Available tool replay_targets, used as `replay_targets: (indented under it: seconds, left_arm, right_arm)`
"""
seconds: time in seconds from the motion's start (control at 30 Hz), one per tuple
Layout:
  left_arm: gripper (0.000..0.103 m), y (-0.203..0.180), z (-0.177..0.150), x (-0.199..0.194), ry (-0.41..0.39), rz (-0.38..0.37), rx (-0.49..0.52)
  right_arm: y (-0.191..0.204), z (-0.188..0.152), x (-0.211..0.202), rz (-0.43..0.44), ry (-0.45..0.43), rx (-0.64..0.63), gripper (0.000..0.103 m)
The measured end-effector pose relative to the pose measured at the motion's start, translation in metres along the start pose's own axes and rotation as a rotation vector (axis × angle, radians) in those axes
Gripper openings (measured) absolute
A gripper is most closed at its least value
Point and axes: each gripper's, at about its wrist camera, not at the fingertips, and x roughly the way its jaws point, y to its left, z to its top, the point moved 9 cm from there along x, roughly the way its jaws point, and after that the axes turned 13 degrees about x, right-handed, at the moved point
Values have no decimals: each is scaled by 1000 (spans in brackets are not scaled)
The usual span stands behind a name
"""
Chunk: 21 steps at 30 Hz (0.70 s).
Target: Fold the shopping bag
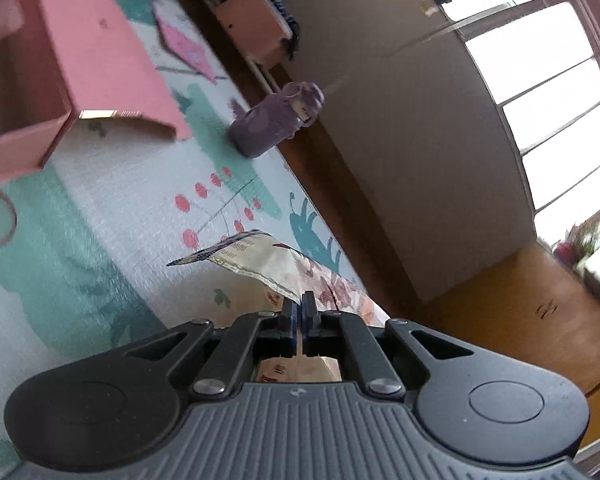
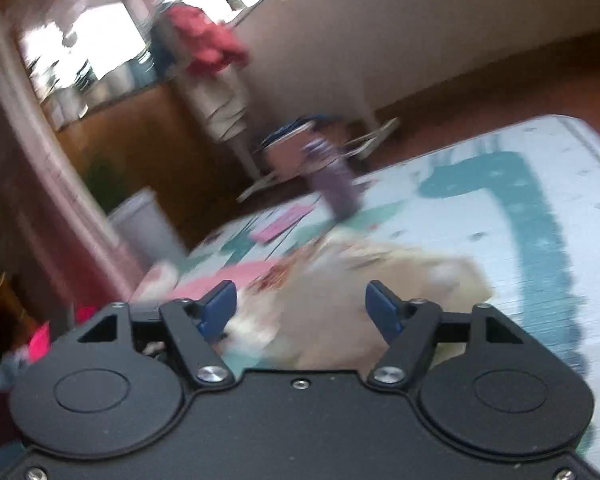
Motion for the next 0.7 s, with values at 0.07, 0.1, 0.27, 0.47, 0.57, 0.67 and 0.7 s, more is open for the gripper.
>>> replay_targets:
  seconds: [0.07,0.1,0.27,0.47,0.57,0.67,0.7]
  left_arm:
    - [2,-13,-1,-1,-10,-16,76]
    - [2,-19,-2,-1,-15,-24,114]
    - [3,-44,-1,2,-32,-10,198]
    - [2,-33,9,10,-3,-13,124]
    - [2,-32,12,9,-1,-37,47]
    - [2,-38,14,6,-21,-52,-7]
    - [2,-48,15,3,-33,-63,35]
  right_arm:
    - [-4,-4,4,-21,3,21,70]
    - [-11,-6,9,-42,15,48,57]
    - [-55,-23,23,-56,128,287,4]
    - [-71,9,8,105,26,463,3]
    - [-66,8,14,116,18,478,4]
    - [-62,9,18,124,18,515,12]
    - [-58,7,19,115,27,511,19]
